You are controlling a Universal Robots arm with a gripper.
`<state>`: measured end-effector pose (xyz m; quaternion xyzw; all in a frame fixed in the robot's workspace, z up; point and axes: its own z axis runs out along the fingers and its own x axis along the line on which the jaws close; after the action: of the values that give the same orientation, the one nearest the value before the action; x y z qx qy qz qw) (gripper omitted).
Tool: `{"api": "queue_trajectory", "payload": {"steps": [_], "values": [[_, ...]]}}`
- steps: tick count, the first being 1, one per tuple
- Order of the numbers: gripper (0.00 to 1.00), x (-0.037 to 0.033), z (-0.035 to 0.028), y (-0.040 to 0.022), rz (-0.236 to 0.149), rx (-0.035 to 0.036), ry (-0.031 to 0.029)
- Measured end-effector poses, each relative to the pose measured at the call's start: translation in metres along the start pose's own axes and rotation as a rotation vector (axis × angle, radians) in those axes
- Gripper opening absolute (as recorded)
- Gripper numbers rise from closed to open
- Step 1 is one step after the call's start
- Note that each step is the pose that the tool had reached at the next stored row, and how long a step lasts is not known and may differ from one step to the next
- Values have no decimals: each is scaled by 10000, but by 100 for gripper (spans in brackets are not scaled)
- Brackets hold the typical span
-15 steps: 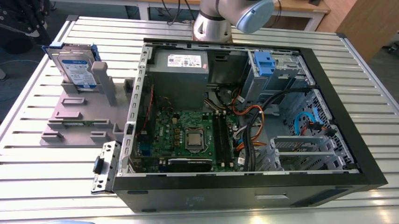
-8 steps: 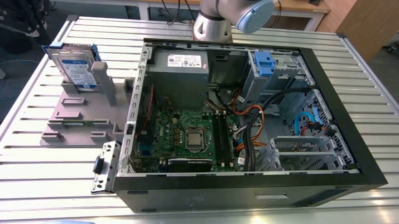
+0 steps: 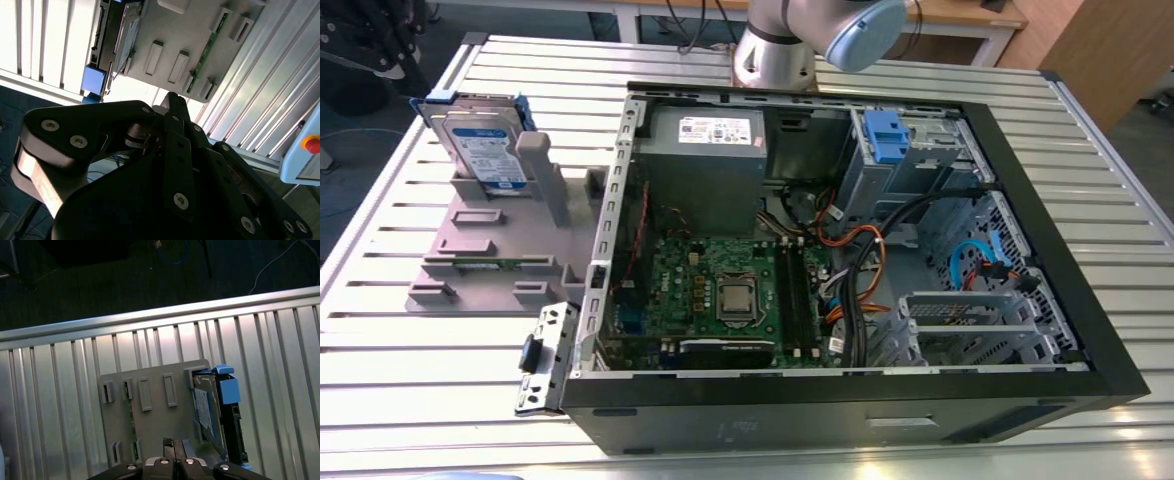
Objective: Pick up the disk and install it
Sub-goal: 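Pick up the disk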
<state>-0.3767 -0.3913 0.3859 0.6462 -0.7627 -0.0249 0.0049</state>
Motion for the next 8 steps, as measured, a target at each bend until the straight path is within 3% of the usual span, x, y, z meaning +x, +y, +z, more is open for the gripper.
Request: {"api": "queue_trajectory", "payload": {"steps": [8], "values": [[11,0,0,0,-59,-1,3]]}}
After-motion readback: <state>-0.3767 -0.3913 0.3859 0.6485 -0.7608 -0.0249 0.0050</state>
